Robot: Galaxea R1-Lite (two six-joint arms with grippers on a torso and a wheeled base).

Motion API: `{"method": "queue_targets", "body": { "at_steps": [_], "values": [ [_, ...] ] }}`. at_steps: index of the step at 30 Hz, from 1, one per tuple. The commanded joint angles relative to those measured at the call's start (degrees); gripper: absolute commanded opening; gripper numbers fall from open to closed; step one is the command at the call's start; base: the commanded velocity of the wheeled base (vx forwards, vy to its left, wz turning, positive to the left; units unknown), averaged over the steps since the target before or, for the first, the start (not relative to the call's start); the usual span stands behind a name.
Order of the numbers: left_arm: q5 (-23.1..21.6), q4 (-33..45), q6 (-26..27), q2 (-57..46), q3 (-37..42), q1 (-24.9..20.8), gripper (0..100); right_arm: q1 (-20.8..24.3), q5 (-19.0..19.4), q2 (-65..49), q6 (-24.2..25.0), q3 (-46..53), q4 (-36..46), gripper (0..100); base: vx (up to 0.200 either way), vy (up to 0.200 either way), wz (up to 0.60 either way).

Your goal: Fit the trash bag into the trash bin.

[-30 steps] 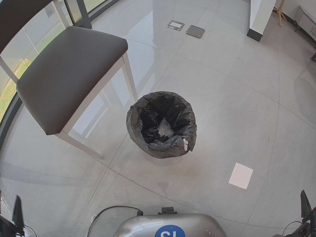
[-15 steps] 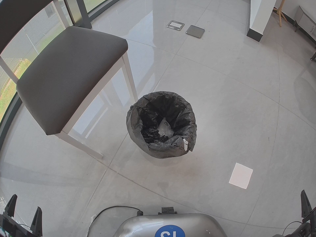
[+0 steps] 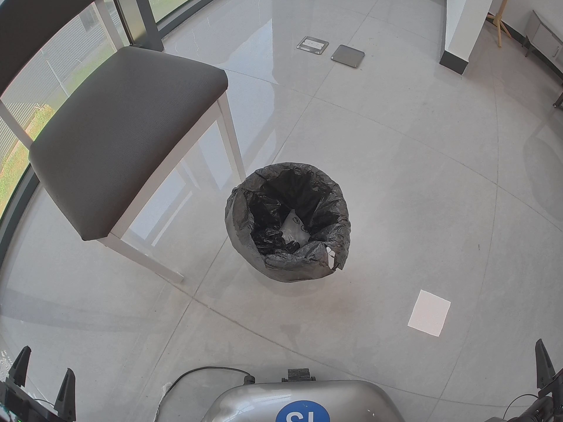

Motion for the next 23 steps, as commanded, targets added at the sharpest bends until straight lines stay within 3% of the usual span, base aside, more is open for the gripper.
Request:
{"method": "queue_targets", "body": {
  "at_steps": [1, 4, 23],
  "values": [
    [0.0, 0.0, -0.1, -0.7, 0.8, 0.0, 100, 0.1, 4.8, -0.8, -2.3, 0.9, 0.5, 100, 0.000, 0.000, 0.00],
    [0.0, 0.0, -0.1, -0.7, 0.8, 0.0, 100, 0.1, 8.8, -0.8, -7.7, 0.7, 5.7, 100, 0.000, 0.000, 0.00],
    [0.0, 0.0, 0.0, -0.7, 0.8, 0.0, 100, -0.1, 6.6, -0.8, -3.1, 1.0, 4.1, 100, 0.000, 0.000, 0.00]
  ]
}}
